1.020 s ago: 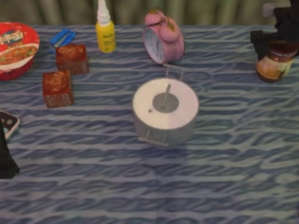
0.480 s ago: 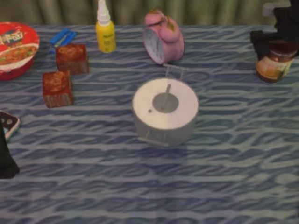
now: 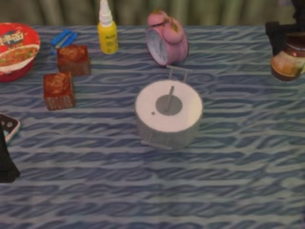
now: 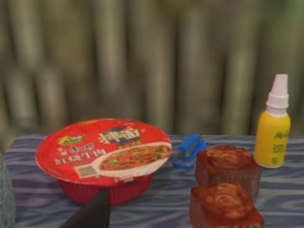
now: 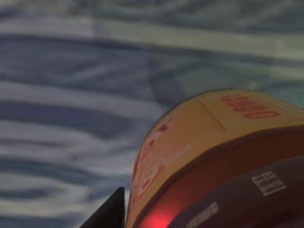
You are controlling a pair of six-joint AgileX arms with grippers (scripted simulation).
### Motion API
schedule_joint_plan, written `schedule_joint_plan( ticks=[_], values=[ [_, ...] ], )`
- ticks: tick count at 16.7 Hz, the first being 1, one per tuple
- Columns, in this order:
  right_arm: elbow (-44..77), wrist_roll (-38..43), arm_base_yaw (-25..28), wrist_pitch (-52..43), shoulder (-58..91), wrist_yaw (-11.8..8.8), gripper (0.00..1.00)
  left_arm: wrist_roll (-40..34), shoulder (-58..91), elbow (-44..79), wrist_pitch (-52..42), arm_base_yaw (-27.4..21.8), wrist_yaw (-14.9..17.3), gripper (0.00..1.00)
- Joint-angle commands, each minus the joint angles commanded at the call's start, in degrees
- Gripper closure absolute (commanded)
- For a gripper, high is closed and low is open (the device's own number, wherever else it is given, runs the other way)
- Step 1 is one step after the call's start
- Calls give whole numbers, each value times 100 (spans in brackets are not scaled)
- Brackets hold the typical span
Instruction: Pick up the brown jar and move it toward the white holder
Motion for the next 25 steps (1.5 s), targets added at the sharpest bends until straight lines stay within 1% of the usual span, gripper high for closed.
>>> schedule_joint_plan(
  ticks=[3, 6, 13, 16, 22, 25],
  values=[
    [-1178, 14, 31, 152, -938, -4, 100, 0, 0, 0, 0, 0, 0, 0],
    [-1886, 20, 56, 255, -1602, -5, 100, 0, 0, 0, 0, 0, 0, 0],
    [-2053, 48, 44, 286, -1760, -5, 100, 0, 0, 0, 0, 0, 0, 0],
    [-2463, 436, 344, 577, -1913, 63, 100, 0, 0, 0, 0, 0, 0, 0],
    [-3988, 1850, 1348, 1537, -2372, 345, 100, 0, 0, 0, 0, 0, 0, 0],
    [-4206, 2067, 1537, 1705, -2442, 398, 100, 0, 0, 0, 0, 0, 0, 0]
  ],
)
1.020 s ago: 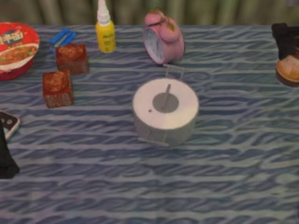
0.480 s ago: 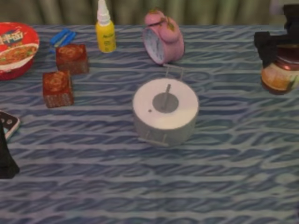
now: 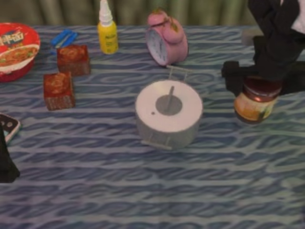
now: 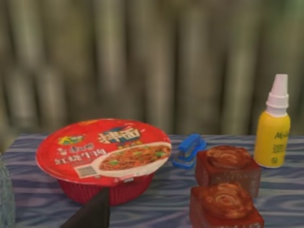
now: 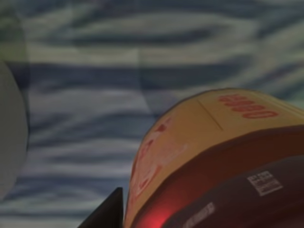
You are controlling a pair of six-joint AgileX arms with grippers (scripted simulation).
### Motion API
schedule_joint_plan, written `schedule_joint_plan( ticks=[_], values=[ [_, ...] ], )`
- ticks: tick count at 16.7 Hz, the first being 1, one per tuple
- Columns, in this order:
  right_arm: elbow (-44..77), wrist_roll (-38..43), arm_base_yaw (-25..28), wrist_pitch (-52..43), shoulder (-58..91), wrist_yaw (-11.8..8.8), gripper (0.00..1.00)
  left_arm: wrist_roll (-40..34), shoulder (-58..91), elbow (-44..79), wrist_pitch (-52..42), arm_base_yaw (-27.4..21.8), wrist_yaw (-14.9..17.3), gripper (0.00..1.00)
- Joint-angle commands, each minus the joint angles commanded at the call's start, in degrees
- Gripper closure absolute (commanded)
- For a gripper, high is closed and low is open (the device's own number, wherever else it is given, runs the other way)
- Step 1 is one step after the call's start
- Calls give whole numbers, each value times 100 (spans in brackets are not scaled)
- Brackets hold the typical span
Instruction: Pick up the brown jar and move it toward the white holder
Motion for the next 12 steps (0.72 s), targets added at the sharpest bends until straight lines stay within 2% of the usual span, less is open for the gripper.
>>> schedule_joint_plan(
  ticks=[4, 12],
  values=[
    [-1, -3, -20, 6, 37, -19, 100, 0, 0, 0, 0, 0, 0, 0],
    [-523, -8, -14, 952, 429, 2, 100, 0, 0, 0, 0, 0, 0, 0]
  ],
)
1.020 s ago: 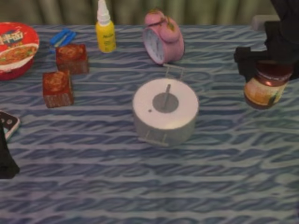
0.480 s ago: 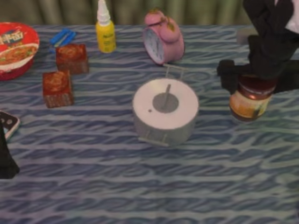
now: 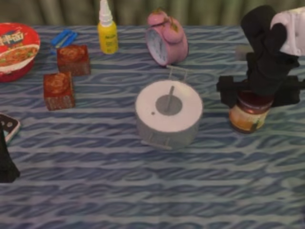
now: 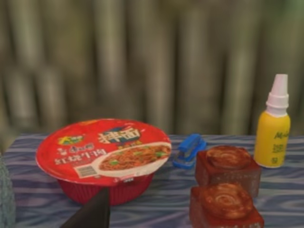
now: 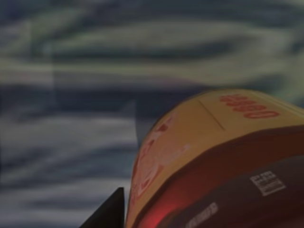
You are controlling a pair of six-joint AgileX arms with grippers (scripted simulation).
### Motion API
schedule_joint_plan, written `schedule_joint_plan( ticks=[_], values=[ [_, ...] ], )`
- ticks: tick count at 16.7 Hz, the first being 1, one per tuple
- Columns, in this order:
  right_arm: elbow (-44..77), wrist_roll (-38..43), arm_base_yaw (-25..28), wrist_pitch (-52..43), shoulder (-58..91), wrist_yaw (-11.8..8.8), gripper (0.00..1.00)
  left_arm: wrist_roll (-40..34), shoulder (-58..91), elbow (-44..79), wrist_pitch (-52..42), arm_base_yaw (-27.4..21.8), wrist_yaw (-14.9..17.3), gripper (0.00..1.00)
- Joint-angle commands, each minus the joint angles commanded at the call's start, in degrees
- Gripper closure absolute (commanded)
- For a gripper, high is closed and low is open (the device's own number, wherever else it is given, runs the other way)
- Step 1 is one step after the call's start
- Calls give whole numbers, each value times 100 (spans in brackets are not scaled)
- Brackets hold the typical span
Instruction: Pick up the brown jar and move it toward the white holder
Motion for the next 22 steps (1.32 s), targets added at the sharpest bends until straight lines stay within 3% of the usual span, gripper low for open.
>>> schedule_joint_plan(
  ticks=[3, 16, 22],
  values=[
    [0, 0, 0, 0, 0, 0, 100, 0, 0, 0, 0, 0, 0, 0],
    [0, 0, 0, 0, 0, 0, 2, 0, 0, 0, 0, 0, 0, 0],
    [0, 0, 0, 0, 0, 0, 0, 0, 0, 0, 0, 0, 0, 0]
  ],
)
